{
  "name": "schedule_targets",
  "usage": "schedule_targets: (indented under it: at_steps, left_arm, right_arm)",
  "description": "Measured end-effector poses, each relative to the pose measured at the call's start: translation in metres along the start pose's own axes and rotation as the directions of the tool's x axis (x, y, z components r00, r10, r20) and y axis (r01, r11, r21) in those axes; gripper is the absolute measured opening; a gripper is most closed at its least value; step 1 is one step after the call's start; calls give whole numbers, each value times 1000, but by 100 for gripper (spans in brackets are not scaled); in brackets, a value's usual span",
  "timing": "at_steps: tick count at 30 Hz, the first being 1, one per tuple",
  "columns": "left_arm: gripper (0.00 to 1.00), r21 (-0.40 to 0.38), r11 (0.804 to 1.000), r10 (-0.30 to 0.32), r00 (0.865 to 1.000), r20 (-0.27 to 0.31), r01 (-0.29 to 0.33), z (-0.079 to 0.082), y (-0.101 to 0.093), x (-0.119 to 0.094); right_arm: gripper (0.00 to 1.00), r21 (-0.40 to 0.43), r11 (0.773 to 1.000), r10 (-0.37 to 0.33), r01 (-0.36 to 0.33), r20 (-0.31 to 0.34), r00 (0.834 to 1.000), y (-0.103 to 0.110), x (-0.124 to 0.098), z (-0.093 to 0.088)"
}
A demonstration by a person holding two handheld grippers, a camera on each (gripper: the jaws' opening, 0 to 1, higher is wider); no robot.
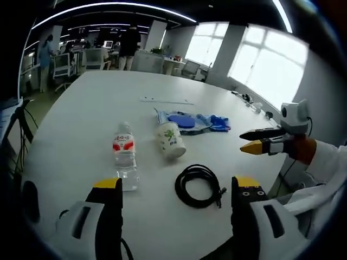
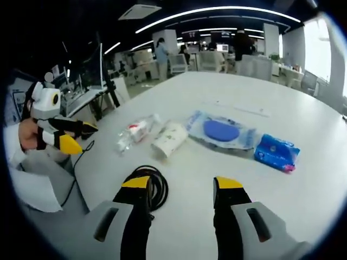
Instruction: Arrange the tabletop items into an orderly group along one side of the table until the central work area is clear of visible clutter.
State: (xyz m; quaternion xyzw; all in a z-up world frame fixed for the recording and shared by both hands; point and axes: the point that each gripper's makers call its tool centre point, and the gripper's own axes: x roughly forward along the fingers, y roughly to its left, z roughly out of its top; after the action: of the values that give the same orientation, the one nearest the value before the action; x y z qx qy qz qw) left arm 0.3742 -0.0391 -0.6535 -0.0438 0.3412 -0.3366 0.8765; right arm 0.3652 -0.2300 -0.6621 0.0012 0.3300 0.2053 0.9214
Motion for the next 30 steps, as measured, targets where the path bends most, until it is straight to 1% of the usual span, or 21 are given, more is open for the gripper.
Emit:
schedule_targets:
  at_steps: [3,4,8,9,11,13,18,21,25,27,30]
  left_arm:
    - [83,-7,1000,-13,1000,-21,12,-9,-6,5]
    - [83,-8,1000,-16,1000,-21,15,-11,-9,8]
    - [83,-6,999,-36,998,-55,36,-24,-16,17]
    - [82,-9,999,-40,997,-72,39,-29,-17,19]
    - [82,-16,999,-44,996,-78,43,-33,-17,23]
    - [81,-21,999,-49,994,-94,47,-38,-19,27]
    - [80,-33,997,-68,991,-116,64,-45,-23,36]
    - [78,-32,997,-71,990,-124,68,-47,-24,40]
    - [73,-37,997,-74,987,-141,69,-51,-23,50]
    - [70,-38,997,-73,987,-144,68,-51,-23,54]
    - [65,-23,998,-66,987,-150,63,-51,-22,59]
  right_arm:
    - [45,-12,1000,14,-15,-22,1000,6,5,-6]
    - [45,-11,1000,16,-16,-22,1000,7,6,-7]
    - [46,-19,999,32,-33,-39,999,14,12,-12]
    - [46,-14,999,41,-41,-50,998,16,14,-14]
    - [45,-30,999,44,-46,-56,997,18,16,-15]
    - [45,-24,998,52,-53,-69,996,20,18,-18]
    - [44,-31,997,68,-72,-99,993,27,28,-27]
    - [44,-32,996,81,-85,-114,990,31,34,-30]
    - [43,-42,994,94,-101,-141,986,36,42,-35]
    - [43,-38,993,101,-108,-144,984,38,46,-36]
    - [42,-45,992,108,-117,-161,981,40,52,-39]
